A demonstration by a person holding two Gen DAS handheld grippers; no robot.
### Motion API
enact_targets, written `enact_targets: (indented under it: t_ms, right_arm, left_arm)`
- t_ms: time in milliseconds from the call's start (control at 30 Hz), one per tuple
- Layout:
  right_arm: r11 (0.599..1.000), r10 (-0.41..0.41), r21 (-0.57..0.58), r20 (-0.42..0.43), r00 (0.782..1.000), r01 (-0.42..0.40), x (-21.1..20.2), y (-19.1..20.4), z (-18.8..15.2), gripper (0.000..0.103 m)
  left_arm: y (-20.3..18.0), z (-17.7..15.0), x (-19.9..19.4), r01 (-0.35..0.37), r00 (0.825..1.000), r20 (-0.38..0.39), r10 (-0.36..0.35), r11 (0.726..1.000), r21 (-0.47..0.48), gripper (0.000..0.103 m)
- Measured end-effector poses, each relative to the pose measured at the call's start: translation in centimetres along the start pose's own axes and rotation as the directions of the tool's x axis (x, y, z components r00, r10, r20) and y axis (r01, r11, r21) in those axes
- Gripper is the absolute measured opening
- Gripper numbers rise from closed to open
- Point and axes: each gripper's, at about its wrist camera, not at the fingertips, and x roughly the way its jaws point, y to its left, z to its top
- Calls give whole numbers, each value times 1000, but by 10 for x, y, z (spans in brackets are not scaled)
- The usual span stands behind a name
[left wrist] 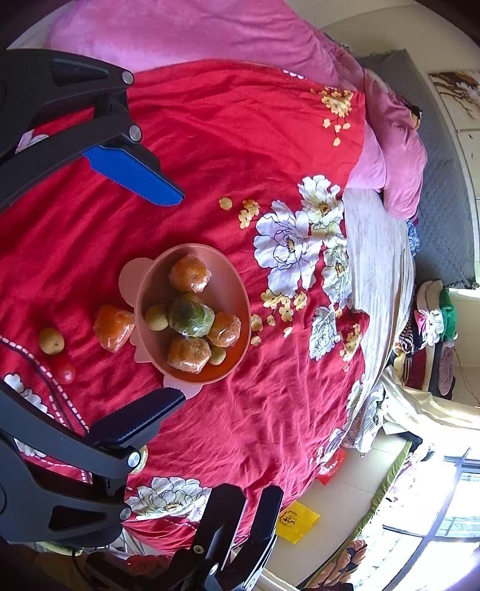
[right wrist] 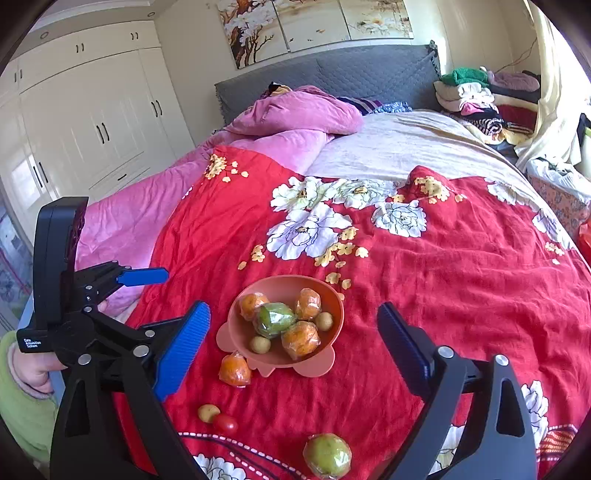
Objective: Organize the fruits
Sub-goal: 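Open the left gripper to release the green fruit and lift both grippers, then move the left gripper to the brown kiwi while the right gripper approaches the green wrapped pear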
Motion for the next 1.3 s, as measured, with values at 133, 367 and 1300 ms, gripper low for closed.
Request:
enact_targets:
  t_ms: [133,367,1300]
  right_arm:
    - [1000,-6,-4,6,1000,6,-7,4,-3,94]
    - [1000,-4,-19,11,1000,4,-17,14,-11,95]
    - [999,-2,-53,-44,999,-1,-26,39,-53,97]
  left_arm:
    - [0,-3,-8,4,1000,14,-4,1000,-6,93]
    - [1,-14,-17,-12,1000,21,12,1000,-8,93]
    - [4,-54,-37,-55,998,12,55,998,-5,93]
